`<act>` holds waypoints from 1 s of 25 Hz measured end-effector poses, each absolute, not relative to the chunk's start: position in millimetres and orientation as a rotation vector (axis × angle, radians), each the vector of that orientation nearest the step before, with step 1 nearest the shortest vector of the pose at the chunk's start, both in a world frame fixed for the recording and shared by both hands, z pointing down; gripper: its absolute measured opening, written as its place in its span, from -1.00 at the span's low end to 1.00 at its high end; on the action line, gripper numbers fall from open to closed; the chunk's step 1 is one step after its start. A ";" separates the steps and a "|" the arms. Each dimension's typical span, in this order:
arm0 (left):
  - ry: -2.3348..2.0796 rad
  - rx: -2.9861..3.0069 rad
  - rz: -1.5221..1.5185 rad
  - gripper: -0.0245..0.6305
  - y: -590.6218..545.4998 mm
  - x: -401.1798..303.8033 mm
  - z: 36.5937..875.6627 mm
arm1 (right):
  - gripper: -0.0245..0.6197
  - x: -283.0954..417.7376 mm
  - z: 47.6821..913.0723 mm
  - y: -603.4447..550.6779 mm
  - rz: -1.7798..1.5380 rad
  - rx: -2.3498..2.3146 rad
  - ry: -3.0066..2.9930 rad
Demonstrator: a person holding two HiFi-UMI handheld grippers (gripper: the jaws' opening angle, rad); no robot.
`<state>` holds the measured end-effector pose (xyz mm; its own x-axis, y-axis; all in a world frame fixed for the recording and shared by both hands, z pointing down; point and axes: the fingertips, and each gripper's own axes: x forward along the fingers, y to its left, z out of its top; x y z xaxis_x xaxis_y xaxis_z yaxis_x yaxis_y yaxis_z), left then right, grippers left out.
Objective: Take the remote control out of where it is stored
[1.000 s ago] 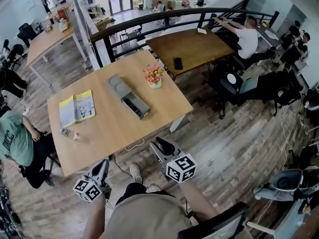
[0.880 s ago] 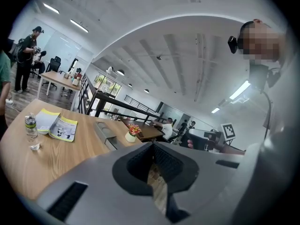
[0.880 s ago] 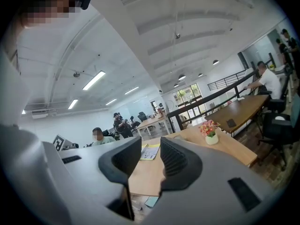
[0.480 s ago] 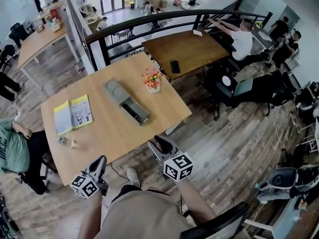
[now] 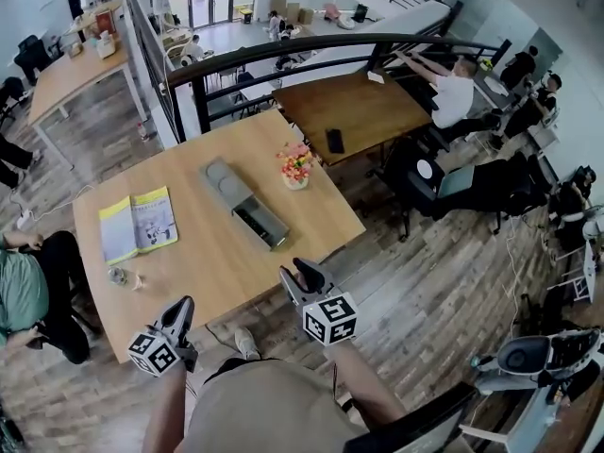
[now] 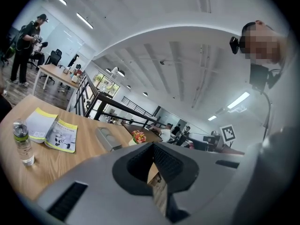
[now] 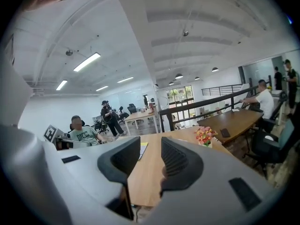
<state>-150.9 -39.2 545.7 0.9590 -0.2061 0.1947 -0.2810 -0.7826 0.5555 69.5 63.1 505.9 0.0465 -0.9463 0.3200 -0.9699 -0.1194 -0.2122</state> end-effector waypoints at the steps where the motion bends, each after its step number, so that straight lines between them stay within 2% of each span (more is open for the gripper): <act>1: -0.347 2.491 0.155 -0.92 -44.8 -153.7 548.2 | -0.53 69.4 507.4 58.5 0.586 2.226 -2.032; 25: -0.454 2.457 0.056 -0.92 -86.7 -212.9 558.8 | -0.53 68.5 566.4 -5.3 0.764 2.111 -1.836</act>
